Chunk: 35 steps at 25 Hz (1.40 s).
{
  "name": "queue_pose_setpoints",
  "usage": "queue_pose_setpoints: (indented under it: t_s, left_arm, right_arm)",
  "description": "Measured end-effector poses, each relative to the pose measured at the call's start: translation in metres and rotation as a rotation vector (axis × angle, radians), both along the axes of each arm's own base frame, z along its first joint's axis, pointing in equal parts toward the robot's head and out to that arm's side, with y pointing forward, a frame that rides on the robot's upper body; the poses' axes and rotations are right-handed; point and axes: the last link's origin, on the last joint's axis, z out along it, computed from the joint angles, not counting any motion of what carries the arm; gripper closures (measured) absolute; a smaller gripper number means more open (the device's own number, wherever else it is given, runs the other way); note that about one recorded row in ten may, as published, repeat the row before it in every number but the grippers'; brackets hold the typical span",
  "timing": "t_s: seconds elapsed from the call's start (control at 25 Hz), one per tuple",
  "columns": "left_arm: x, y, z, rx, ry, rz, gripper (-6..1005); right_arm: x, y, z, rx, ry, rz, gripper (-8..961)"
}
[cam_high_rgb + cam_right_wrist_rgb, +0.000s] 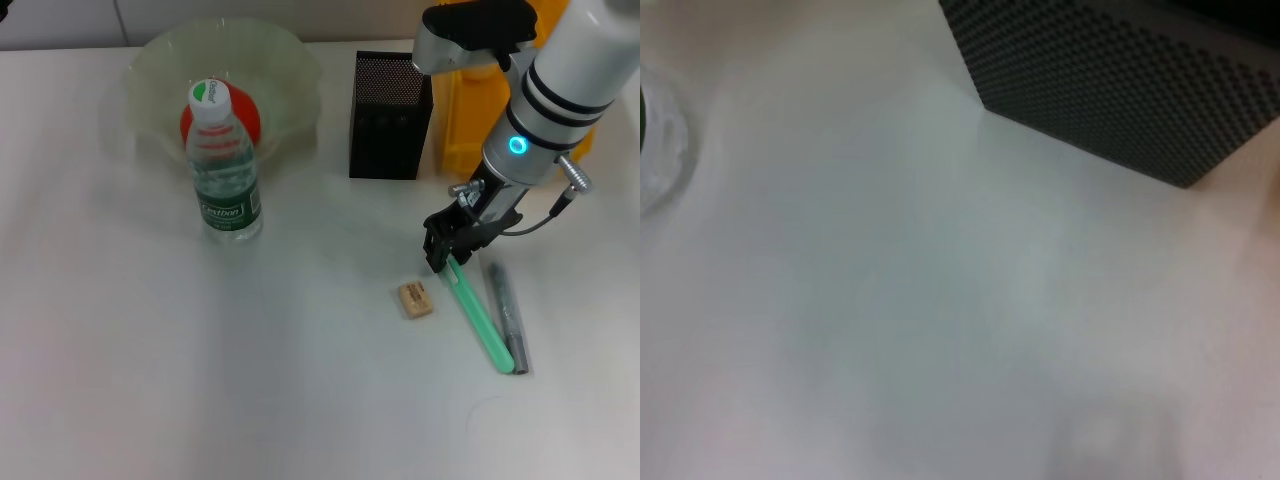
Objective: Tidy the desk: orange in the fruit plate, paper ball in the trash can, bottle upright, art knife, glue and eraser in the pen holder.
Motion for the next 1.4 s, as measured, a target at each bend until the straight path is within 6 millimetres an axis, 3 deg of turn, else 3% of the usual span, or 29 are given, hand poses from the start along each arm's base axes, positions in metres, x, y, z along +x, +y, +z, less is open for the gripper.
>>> queue_pose_setpoints:
  t_s: [0.52,0.72,0.92,1.16,1.2,1.4]
  left_arm:
    - [0.001,0.001,0.0,0.004,0.002,-0.002,285]
    - [0.0,0.001,0.001,0.006,0.001,-0.001,285]
    - [-0.001,0.0,0.003,0.019,-0.002,0.003,284]
    - [-0.002,0.0,0.004,0.028,-0.003,0.003,284]
    - [-0.001,0.0,0.005,0.03,-0.004,0.002,284]
    - [0.001,0.002,0.005,0.029,-0.007,-0.003,284]
  right_arm:
    - [0.001,0.001,-0.001,0.002,0.004,0.016,686]
    - [0.0,0.003,-0.001,0.02,0.03,0.013,815]
    - [0.001,0.004,0.002,0.051,0.107,0.01,820]
    - [0.015,0.003,0.026,0.111,0.269,-0.046,861]
    - [0.023,0.003,0.037,0.141,0.348,-0.064,871]
    - [0.037,-0.001,0.058,0.213,0.558,-0.072,919]
